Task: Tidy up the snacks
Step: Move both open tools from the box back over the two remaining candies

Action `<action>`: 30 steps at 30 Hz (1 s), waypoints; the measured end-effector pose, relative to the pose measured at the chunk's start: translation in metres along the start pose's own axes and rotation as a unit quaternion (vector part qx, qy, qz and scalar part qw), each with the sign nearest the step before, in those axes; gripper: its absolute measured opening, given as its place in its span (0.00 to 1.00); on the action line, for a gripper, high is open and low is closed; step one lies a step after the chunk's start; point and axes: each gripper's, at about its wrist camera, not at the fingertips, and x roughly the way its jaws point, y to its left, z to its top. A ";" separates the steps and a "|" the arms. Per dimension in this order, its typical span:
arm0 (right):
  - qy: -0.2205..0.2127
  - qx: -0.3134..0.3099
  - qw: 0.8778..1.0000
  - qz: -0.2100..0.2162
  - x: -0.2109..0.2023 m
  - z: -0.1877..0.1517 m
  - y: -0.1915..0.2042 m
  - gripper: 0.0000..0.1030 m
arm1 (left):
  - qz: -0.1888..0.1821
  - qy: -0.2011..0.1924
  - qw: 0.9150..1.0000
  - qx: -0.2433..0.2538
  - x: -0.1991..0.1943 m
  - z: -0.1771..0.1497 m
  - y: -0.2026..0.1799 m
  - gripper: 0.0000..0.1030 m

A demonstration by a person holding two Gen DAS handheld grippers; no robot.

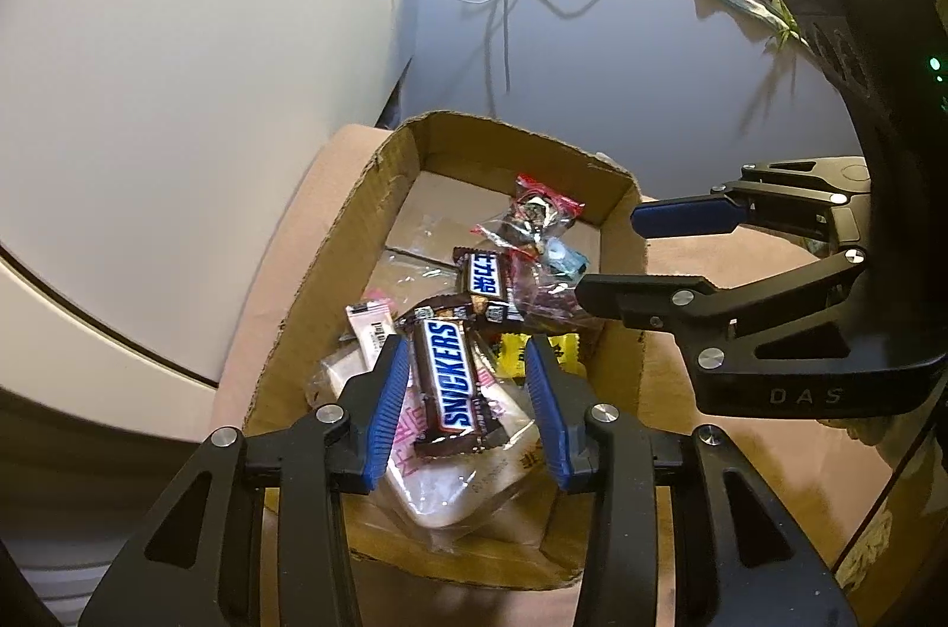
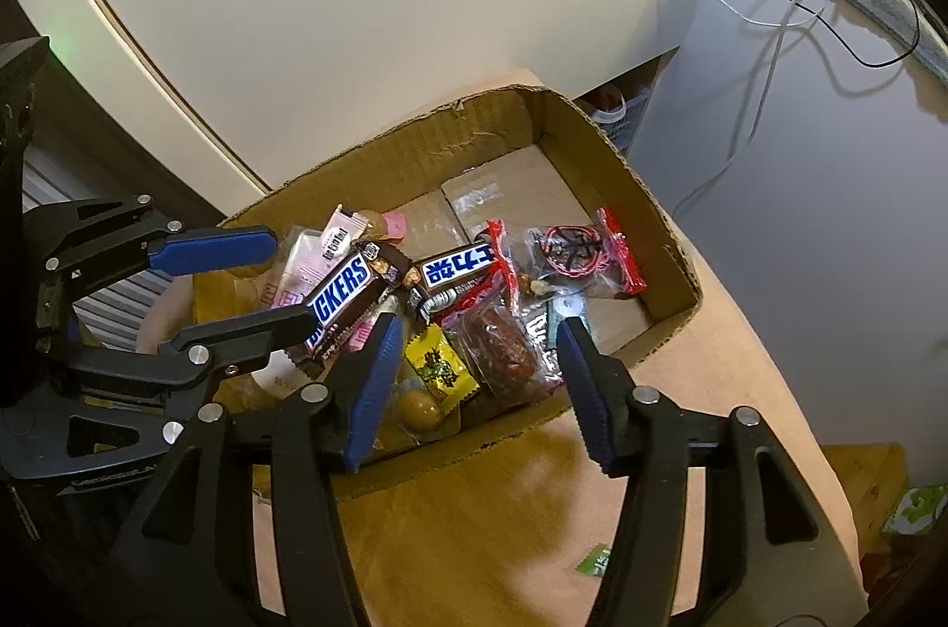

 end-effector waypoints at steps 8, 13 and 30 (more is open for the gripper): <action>-0.006 0.005 1.000 -0.005 -0.014 -0.014 -0.016 0.55 | -0.004 0.000 1.000 0.016 -0.003 0.001 -0.021 0.38; -0.004 0.017 1.000 -0.019 -0.025 -0.035 -0.037 0.55 | -0.016 0.003 0.999 0.029 -0.001 0.001 -0.042 0.38; 0.042 0.072 0.995 -0.051 -0.040 -0.129 -0.113 0.55 | -0.076 0.036 0.994 0.075 0.019 -0.013 -0.118 0.38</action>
